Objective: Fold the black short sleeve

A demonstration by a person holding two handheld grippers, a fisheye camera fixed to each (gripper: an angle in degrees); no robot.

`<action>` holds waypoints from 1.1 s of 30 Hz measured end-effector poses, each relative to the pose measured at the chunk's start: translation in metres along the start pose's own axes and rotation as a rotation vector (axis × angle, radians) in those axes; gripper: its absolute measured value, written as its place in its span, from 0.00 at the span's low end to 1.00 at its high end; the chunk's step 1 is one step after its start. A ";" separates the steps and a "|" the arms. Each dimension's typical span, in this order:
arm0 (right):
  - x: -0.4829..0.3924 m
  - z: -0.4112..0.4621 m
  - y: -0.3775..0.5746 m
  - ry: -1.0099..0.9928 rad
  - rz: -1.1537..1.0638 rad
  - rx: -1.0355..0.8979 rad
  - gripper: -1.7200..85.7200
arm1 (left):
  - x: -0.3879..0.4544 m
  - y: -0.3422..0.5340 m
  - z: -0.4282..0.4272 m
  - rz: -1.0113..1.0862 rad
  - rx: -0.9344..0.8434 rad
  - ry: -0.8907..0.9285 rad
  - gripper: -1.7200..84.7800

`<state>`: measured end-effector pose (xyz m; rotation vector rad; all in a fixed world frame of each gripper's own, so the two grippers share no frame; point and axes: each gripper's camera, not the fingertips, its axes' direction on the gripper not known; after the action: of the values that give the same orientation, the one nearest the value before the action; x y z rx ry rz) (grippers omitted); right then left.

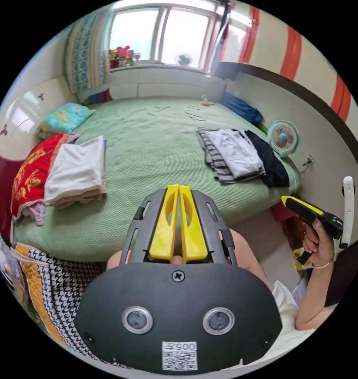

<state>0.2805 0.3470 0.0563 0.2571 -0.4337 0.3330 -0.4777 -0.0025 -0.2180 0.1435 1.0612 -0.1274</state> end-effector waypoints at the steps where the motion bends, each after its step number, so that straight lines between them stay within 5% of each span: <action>1: 0.022 -0.006 0.007 -0.006 0.049 0.007 0.01 | 0.012 -0.001 0.003 0.018 -0.004 0.002 0.01; 7: 0.116 -0.011 0.044 -0.023 0.194 0.017 0.01 | 0.119 -0.012 0.040 0.142 -0.013 0.001 0.01; 16: 0.216 0.008 0.018 -0.100 0.107 0.149 0.05 | 0.229 -0.026 0.115 0.147 -0.026 -0.002 0.01; 20: 0.230 0.032 -0.025 -0.148 0.037 0.157 0.10 | 0.254 -0.032 0.148 0.142 -0.054 -0.004 0.01; 33: 0.215 0.132 -0.143 0.140 -0.176 0.002 0.12 | 0.278 -0.030 0.240 0.103 -0.127 0.043 0.01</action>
<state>0.4684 0.2304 0.2443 0.2702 -0.2703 0.1776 -0.1428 -0.0844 -0.3480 0.0863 1.0995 0.0359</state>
